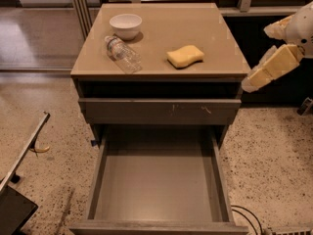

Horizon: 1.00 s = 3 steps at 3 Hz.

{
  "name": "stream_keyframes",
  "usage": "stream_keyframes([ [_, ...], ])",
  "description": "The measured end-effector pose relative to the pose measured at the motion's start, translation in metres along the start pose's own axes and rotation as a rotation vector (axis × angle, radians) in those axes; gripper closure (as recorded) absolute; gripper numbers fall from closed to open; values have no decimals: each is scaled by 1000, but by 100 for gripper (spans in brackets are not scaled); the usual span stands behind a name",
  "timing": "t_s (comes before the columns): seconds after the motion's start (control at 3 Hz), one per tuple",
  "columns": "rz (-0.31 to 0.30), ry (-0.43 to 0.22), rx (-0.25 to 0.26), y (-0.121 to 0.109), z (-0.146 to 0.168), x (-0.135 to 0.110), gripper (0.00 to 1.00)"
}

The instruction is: Place sponge into middle drawer

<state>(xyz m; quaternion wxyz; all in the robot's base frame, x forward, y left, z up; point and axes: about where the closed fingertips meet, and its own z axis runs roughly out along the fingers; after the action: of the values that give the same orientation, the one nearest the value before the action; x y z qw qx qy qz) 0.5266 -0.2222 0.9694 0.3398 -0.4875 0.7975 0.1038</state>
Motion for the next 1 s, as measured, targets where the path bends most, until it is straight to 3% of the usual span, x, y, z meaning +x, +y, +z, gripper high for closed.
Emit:
stream_keyframes([
  [0.33,103,-71,28,-12,28,-33,0],
  [1.0,116,-82,54,-17,37,-35,0],
])
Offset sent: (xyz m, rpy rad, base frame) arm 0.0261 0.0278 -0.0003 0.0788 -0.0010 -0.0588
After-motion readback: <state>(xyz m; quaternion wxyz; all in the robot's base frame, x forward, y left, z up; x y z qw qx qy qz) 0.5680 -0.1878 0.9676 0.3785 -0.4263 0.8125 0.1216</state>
